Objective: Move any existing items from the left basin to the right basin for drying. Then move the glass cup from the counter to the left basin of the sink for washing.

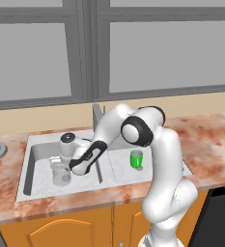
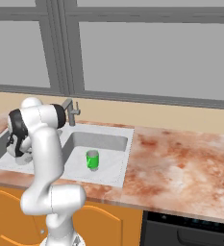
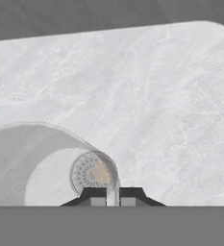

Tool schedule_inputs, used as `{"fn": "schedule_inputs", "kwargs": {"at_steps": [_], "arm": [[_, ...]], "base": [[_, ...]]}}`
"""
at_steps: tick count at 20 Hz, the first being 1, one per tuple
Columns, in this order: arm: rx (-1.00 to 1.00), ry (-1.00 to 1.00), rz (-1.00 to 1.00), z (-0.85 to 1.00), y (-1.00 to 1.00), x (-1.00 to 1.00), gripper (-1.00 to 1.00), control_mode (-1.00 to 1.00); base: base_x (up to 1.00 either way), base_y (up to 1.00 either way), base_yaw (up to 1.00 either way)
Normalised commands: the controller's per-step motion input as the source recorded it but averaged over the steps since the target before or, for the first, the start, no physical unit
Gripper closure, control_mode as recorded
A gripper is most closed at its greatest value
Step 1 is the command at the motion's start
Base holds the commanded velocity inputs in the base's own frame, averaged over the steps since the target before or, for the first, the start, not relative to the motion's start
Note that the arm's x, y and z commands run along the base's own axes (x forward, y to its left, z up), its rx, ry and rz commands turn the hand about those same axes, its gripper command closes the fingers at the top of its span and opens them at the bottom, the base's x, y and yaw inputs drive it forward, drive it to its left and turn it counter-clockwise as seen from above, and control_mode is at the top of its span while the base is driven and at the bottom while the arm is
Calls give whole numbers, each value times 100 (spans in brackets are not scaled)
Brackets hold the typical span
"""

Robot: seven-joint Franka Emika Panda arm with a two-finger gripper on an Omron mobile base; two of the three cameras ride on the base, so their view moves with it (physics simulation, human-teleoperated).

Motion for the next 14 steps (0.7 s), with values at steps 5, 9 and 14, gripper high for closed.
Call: {"fn": "schedule_inputs", "kwargs": {"at_steps": [5, 9, 14], "arm": [[0, 0, -1, -17, 0, 3, 100, -100], [0, 0, 0, -15, 0, 0, -100, -100], [0, 0, 0, -7, -1, -2, -100, -100]], "base": [[0, 0, 0], [0, 0, 0], [0, 0, 0]]}}
